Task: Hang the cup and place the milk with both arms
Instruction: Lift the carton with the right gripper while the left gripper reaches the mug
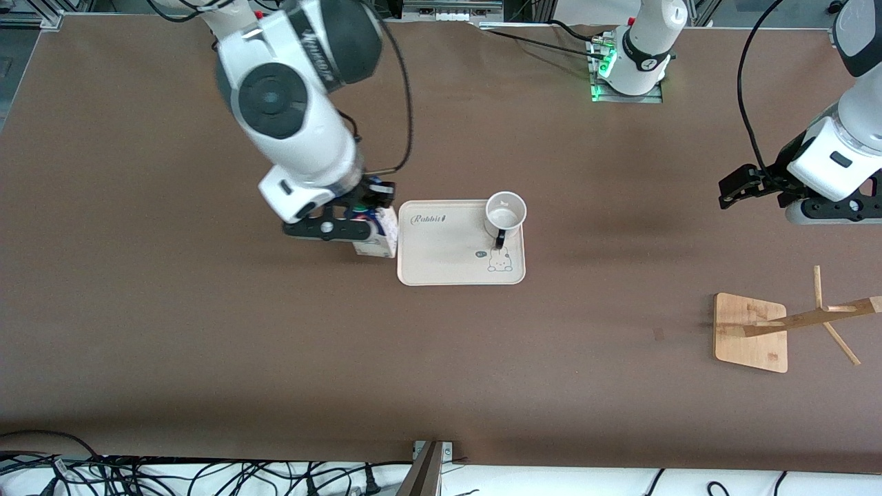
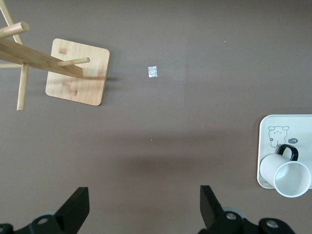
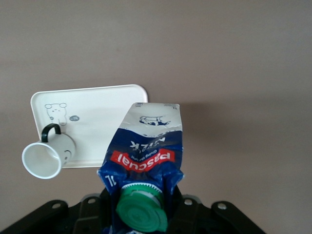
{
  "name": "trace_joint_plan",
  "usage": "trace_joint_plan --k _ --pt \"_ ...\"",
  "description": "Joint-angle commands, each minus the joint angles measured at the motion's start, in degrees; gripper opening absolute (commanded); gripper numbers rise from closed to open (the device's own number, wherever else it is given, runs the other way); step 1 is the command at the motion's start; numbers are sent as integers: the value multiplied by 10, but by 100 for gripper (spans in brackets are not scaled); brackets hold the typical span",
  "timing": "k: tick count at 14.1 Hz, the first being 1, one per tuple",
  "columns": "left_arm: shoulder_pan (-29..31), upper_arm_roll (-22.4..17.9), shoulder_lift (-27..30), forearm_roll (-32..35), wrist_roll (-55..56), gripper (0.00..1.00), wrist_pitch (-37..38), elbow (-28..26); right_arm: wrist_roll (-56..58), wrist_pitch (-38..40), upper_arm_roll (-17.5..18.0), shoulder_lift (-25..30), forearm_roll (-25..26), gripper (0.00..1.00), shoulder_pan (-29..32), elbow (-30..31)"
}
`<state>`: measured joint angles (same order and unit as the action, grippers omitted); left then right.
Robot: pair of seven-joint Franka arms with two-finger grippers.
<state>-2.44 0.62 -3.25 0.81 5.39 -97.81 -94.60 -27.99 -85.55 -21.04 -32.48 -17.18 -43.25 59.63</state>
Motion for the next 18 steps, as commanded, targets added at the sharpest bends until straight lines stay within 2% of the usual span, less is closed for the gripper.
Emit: trace_joint_plan --k 1,3,5,7,9,11,13,15,18 --pt "-4 8 -11 -13 -6 100 34 18 84 -5 6 66 -1 43 43 104" --pt "-4 34 -14 -13 -1 100 38 17 129 -5 6 113 6 43 84 170" --pt "-5 43 -20 -27 -2 100 38 18 194 -4 7 147 40 43 111 216" --pt "-5 44 -32 -50 -1 100 40 17 232 -3 7 164 89 43 130 239" --pt "-10 58 -41 -84 14 100 40 10 274 2 7 169 97 43 151 251" --pt "-60 60 -41 -92 55 100 34 -5 325 -2 7 178 111 43 176 290" --pt "-105 62 -48 -94 153 100 21 -7 362 -31 7 177 135 43 192 322" --pt "-148 65 -81 -95 214 100 11 7 363 -71 7 183 135 43 200 364" --pt "-156 114 -126 -93 270 100 -67 -6 368 -132 7 193 138 43 208 425"
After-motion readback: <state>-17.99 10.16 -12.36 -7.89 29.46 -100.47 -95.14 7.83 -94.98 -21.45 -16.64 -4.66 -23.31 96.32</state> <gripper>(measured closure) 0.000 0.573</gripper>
